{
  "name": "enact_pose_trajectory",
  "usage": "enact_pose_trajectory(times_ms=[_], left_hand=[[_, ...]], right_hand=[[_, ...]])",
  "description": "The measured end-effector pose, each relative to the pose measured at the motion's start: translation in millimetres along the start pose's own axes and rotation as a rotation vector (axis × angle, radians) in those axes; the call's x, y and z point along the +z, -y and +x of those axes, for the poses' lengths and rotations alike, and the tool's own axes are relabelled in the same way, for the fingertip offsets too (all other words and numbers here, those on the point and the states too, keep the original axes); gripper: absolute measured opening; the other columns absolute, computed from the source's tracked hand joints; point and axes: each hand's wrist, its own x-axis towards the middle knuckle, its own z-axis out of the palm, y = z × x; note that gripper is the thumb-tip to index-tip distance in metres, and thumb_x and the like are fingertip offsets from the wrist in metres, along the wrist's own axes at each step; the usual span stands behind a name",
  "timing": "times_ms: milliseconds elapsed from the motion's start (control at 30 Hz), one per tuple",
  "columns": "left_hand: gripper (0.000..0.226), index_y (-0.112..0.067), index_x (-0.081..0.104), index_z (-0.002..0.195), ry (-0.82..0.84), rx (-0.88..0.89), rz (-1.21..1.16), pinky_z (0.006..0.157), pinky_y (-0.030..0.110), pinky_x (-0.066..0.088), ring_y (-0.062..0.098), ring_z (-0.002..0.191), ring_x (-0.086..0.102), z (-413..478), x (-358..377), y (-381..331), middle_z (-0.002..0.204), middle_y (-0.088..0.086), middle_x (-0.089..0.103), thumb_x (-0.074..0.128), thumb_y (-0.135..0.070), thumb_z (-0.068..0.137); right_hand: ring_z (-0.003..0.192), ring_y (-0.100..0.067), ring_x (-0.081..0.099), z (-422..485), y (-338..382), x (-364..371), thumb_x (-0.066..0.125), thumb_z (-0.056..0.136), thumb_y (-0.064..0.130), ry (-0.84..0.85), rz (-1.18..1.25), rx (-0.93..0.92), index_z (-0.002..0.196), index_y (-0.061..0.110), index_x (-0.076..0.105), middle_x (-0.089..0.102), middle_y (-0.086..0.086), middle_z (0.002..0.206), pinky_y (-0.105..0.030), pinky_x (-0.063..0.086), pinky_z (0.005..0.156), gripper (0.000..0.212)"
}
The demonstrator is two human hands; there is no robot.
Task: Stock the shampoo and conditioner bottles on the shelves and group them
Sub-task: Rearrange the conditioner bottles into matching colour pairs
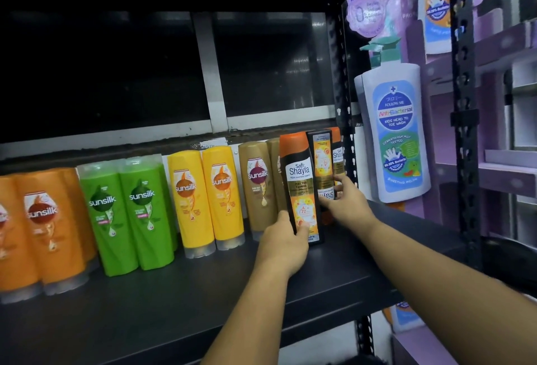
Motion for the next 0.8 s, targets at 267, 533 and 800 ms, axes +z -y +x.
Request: enact_pose_trajectory(times_ms=[267,533,800], left_hand=[[0.035,-0.022,0.047,0.133,0.004,-0.011,0.024,0.083,0.032,0.046,0.021,0.115,0.059,0.2,0.1,-1.3,0.132,0.003,0.061,0.048,-0.044,0.106],[0.033,-0.022,0.051,0.127,0.007,-0.015,0.018,0.089,0.038,0.052,0.022,0.109,0.061,-0.1,-0.5,1.3,0.127,0.002,0.063,0.048,-0.046,0.105],[0.034,-0.017,0.06,0.103,0.022,-0.067,0.292,0.079,0.038,0.055,0.025,0.096,0.062,-9.4,-4.1,-7.4,0.106,0.004,0.064,0.048,-0.049,0.104]], right_hand=[[0.108,-0.016,0.062,-3.0,-3.0,-0.6,0.079,0.088,0.026,-0.004,0.09,0.028,0.13,0.017,0.039,0.065,0.002,0.118,-0.034,0.049,0.094,0.058],[0.118,-0.018,0.06,-27.3,1.0,-20.3,0.075,0.091,0.028,0.068,0.008,-0.017,0.13,0.027,0.038,0.064,0.005,0.124,-0.042,0.046,0.106,0.054],[0.112,-0.014,0.06,-69.5,16.5,-56.8,0.077,0.088,0.04,0.091,-0.034,0.012,0.131,0.031,0.045,0.064,0.01,0.122,-0.031,0.046,0.095,0.055]])
